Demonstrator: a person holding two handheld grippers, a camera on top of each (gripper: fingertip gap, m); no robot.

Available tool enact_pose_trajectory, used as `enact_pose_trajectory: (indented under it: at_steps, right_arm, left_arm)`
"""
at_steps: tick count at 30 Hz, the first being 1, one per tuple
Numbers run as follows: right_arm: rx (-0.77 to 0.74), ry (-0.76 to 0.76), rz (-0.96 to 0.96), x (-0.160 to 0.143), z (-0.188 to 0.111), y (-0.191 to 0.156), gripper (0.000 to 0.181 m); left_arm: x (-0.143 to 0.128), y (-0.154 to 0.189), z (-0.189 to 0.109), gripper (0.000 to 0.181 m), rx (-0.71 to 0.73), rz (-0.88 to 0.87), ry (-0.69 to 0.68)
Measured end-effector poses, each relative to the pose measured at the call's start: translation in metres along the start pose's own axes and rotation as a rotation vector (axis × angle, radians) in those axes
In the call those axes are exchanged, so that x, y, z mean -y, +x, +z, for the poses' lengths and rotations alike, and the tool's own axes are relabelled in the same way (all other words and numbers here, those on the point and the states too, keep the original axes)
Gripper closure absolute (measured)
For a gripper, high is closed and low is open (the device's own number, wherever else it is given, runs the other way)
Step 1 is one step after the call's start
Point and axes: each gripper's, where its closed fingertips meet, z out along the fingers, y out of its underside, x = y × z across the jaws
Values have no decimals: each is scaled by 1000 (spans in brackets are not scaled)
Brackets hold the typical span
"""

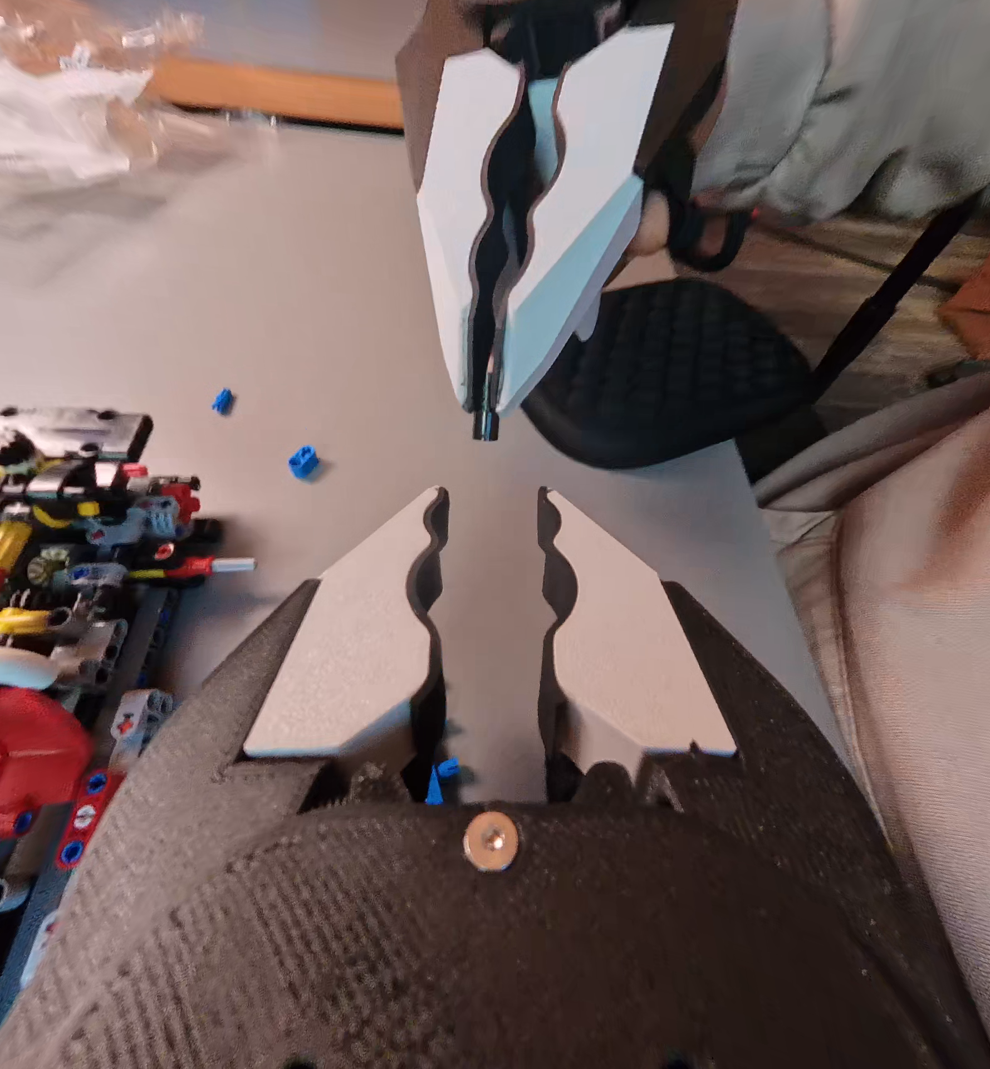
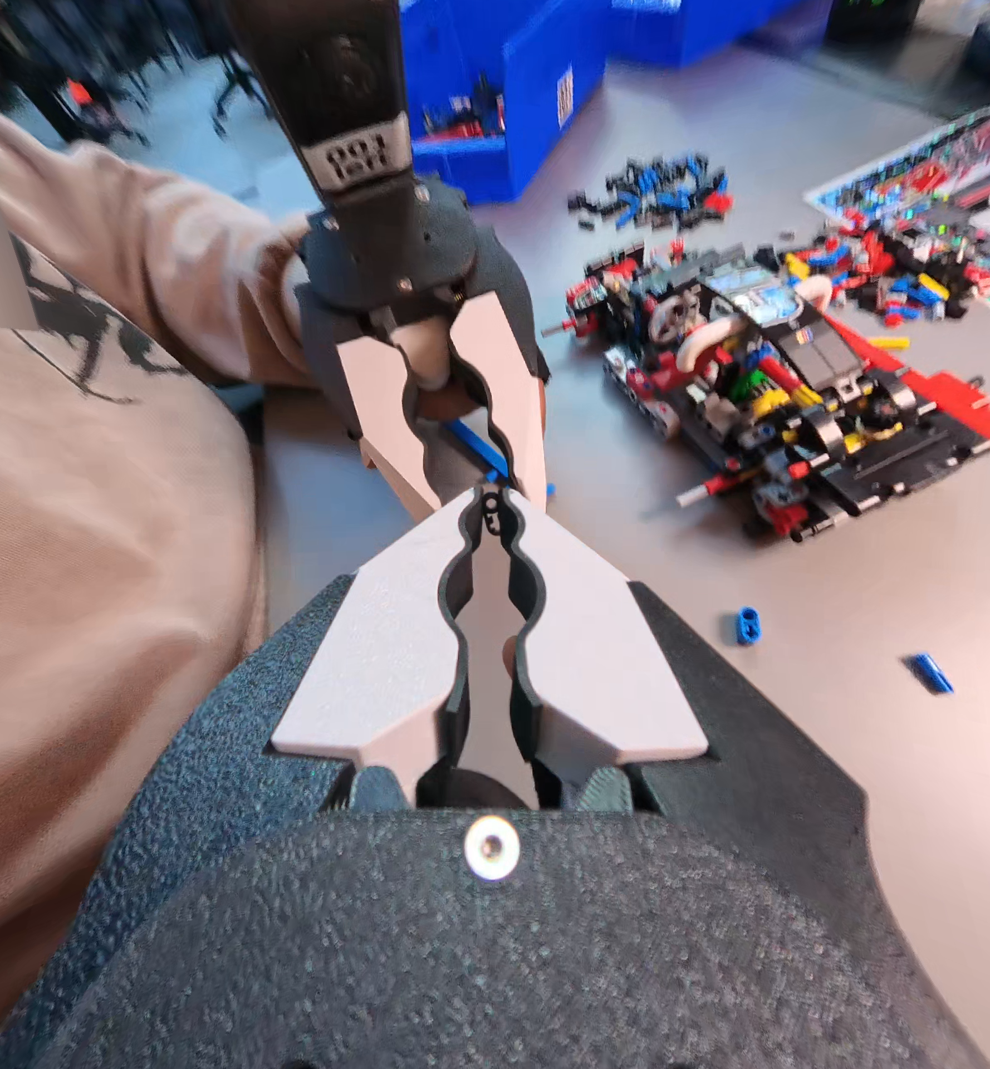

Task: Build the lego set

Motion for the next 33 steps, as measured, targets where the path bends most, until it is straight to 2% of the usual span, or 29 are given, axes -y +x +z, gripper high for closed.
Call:
enact_pose_trajectory:
  at_steps: [3, 6, 9, 11, 13, 16, 18, 20, 24, 26, 30, 33]
  right_arm:
    - [54, 112, 11, 16, 0, -13, 179]
    - [84, 157, 17, 22, 3, -20, 179]
    - [79, 198, -3, 29, 1, -20, 178]
    - [57, 229, -48, 35, -2, -21, 166]
    - [-15, 254, -138, 40, -5, -19, 163]
    - [-142, 283, -299, 44, -6, -19, 162]
    - [-202, 279, -390, 44, -4, -21, 153]
    - [-274, 265, -490, 45, -2, -21, 142]
    - [-405, 205, -697, 49, 4, -19, 136]
    - [-461, 170, -772, 50, 10, -16, 137]
    - [-524, 212, -823, 62, 11, -13, 154]
    - [-523, 219, -833, 64, 11, -12, 157]
  left_arm:
    - [25, 5, -12, 156, -26, 13, 130]
    - [37, 10, -20, 171, -27, 63, 195]
    - [42, 7, -24, 176, 12, 96, 207]
    - [48, 5, -28, 176, 16, 74, 242]
    - [51, 1, -31, 176, 28, 53, 262]
    - [55, -1, -34, 176, -14, -63, 295]
    - [58, -1, -36, 177, -75, -172, 331]
    - [61, 0, -38, 176, -151, -289, 376]
    - [71, 3, -47, 177, -335, -523, 488]
    - [74, 4, -49, 177, -395, -589, 517]
    - [76, 7, -51, 177, -463, -655, 547]
    - [78, 7, -53, 177, -501, -707, 564]
